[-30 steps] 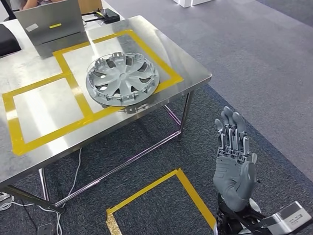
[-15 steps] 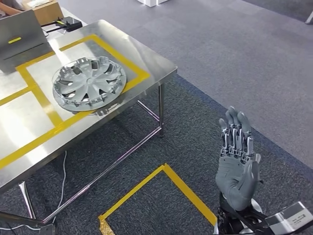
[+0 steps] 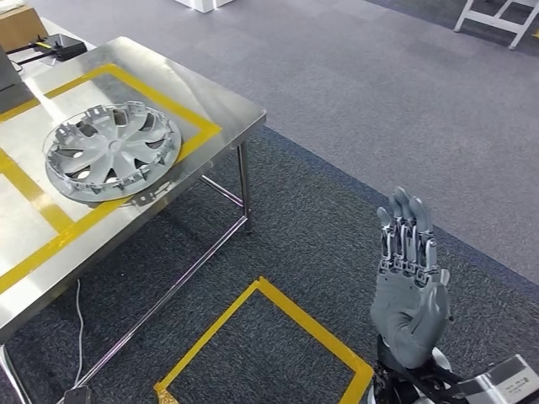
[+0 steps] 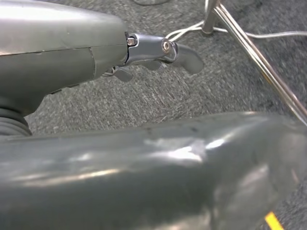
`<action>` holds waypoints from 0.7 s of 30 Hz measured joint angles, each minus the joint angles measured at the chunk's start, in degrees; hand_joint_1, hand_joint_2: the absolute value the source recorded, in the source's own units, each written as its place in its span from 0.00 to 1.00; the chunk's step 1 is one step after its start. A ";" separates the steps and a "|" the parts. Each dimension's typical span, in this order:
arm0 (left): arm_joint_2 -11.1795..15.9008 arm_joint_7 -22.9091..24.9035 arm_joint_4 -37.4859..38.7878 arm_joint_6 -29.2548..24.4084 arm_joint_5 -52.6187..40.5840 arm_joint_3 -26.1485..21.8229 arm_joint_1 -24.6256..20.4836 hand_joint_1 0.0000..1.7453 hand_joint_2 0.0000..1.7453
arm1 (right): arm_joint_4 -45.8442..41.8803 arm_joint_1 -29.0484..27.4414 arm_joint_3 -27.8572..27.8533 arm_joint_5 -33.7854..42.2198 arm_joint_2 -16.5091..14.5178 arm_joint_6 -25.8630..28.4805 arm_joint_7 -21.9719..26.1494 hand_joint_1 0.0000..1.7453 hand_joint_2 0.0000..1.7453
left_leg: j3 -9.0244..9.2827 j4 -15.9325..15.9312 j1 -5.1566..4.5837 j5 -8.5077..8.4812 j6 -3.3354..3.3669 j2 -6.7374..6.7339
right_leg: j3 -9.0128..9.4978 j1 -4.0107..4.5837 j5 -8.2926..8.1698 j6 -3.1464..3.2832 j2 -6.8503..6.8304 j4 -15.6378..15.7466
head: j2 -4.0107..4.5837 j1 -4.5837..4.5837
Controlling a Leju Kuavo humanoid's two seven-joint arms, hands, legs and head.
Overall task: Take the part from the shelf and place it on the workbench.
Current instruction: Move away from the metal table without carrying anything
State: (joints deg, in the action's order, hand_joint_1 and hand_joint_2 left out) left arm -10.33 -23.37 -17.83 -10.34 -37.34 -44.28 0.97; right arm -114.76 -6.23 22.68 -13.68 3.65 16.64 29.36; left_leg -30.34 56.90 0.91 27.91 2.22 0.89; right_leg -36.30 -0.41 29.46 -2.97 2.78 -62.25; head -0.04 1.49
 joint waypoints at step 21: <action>-0.23 -0.10 -0.05 0.01 -0.04 -0.49 0.45 0.00 0.00 | -0.01 -0.59 -0.05 0.13 0.00 0.05 0.03 0.00 0.00 | -5.18 13.01 -0.37 5.15 -2.01 -1.26 | 4.20 0.40 -3.10 2.77 0.65 5.63 | 0.00 -0.39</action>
State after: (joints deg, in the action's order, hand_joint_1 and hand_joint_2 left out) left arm -10.56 -23.47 -17.88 -10.34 -37.38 -44.77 1.42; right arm -114.77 -6.82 22.62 -13.55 3.65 16.69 29.39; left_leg -35.52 69.91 0.54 33.06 0.20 -0.37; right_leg -32.10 -0.02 26.36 -0.20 3.43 -56.62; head -0.04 1.09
